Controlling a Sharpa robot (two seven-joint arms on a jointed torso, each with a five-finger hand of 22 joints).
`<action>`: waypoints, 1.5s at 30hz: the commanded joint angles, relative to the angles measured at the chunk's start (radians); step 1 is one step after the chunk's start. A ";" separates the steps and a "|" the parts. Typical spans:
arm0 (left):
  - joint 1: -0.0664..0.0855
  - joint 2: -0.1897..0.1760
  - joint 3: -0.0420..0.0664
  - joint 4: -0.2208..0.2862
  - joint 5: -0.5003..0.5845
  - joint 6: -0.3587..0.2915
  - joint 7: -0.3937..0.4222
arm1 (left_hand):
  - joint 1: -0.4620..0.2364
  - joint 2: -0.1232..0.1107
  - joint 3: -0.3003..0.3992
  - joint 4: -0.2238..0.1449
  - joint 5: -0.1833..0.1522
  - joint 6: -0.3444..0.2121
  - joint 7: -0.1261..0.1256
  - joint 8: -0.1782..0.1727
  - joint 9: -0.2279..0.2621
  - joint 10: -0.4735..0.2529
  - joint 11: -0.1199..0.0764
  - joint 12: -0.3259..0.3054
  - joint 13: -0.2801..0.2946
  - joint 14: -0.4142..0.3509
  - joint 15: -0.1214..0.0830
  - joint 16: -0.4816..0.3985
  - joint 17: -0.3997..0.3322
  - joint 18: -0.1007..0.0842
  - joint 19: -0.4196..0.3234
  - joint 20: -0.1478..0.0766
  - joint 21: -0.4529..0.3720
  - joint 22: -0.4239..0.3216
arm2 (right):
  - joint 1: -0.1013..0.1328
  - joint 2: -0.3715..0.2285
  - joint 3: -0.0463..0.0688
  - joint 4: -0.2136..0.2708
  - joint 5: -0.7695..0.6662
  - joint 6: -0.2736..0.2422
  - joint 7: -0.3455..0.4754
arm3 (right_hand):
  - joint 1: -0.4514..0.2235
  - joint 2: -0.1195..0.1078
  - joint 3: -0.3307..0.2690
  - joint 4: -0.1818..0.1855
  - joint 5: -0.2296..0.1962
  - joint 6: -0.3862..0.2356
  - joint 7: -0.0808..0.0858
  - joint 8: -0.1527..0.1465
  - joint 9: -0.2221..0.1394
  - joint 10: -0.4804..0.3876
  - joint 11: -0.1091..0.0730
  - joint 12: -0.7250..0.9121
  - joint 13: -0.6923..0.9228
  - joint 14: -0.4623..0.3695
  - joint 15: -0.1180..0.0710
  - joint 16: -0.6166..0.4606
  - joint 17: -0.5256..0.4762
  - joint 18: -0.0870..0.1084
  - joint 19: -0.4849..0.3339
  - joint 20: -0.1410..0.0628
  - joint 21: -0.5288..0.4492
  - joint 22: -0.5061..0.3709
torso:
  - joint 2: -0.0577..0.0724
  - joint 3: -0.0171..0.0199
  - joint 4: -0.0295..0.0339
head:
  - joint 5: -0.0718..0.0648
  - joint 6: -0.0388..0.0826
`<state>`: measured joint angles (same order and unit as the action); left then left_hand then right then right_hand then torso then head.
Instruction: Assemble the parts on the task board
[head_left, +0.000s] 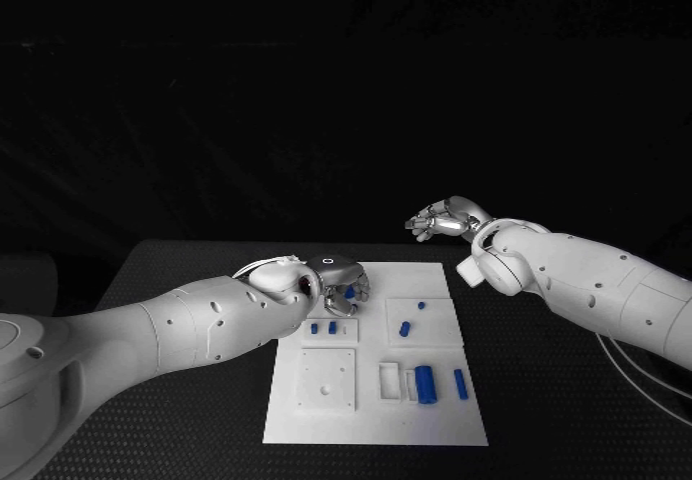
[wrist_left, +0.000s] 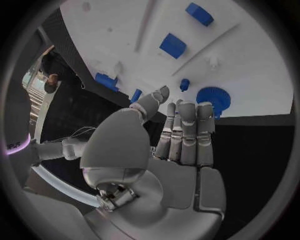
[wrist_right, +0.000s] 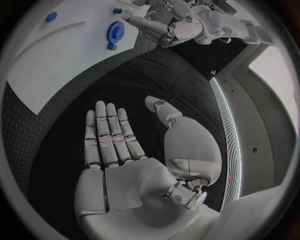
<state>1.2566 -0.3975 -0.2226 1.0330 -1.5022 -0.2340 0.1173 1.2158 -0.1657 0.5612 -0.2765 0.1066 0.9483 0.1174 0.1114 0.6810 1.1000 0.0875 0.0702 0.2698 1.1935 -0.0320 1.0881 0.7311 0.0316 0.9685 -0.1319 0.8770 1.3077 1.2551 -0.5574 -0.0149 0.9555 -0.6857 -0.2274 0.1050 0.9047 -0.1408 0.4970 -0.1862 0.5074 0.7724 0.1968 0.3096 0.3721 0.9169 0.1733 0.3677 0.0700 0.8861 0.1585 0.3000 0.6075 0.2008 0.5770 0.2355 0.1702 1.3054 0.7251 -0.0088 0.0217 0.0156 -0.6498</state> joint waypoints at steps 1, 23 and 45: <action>-0.006 0.008 0.000 -0.017 -0.025 0.025 -0.017 | -0.001 0.011 0.004 0.004 0.009 -0.003 0.007 0.000 -0.003 0.000 0.001 -0.004 -0.003 0.001 0.006 0.006 -0.002 0.078 -0.002 0.006 0.006 0.022 | 0.000 0.000 0.000 0.003 -0.001 0.009 0.007 | 0.002 0.011 0.000 -0.004 0.003 -0.008 0.022 0.004 -0.001 0.003 0.003 -0.003 -0.001 0.003 0.001 -0.006 0.002 0.016 0.001 0.003 -0.005 0.001 | -0.001 0.0005 0.0009 | -0.001 -0.002; -0.035 0.043 0.001 -0.087 -0.033 0.016 -0.016 | 0.000 0.025 0.012 0.008 0.016 -0.010 0.010 0.000 -0.016 0.007 0.002 -0.001 -0.015 0.008 0.007 0.020 -0.001 0.084 0.001 0.008 0.017 0.022 | 0.000 0.001 0.000 0.008 -0.001 0.009 0.007 | 0.002 0.011 0.000 -0.004 0.003 -0.008 0.022 0.005 -0.001 0.003 0.003 -0.003 -0.001 0.003 0.001 -0.006 0.002 0.017 0.002 0.003 -0.006 0.002 | -0.001 0.0007 0.0009 | -0.007 -0.004; -0.044 0.069 0.002 -0.119 -0.026 0.039 -0.025 | -0.007 0.045 0.015 0.017 0.011 -0.008 0.017 0.009 -0.033 0.050 -0.007 0.010 -0.019 0.020 -0.001 0.041 -0.002 0.090 0.010 0.004 0.033 0.021 | 0.000 0.000 0.000 0.011 -0.001 0.009 0.007 | 0.002 0.011 0.000 -0.004 0.003 -0.008 0.022 0.005 -0.001 0.003 0.003 -0.003 -0.001 0.003 0.001 -0.006 0.002 0.017 0.002 0.003 -0.007 0.003 | -0.001 0.0010 0.0017 | -0.013 -0.002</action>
<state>1.2156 -0.3330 -0.2199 0.9162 -1.5282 -0.2219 0.0991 1.2097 -0.1295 0.5738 -0.2640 0.1191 0.9327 0.1338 0.1142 0.6496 1.1428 0.0813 0.0762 0.2490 1.2064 -0.0305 1.1235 0.7299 0.0317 0.9707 -0.1262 0.9054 1.3079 1.2551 -0.5568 -0.0148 0.9646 -0.6857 -0.2275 0.1049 0.9046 -0.1408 0.4970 -0.1862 0.5073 0.7724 0.1968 0.3097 0.3723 0.9169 0.1733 0.3677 0.0700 0.8861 0.1585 0.3001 0.6083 0.2007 0.5769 0.2355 0.1661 1.3071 0.7240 -0.0077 0.0228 0.0026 -0.6526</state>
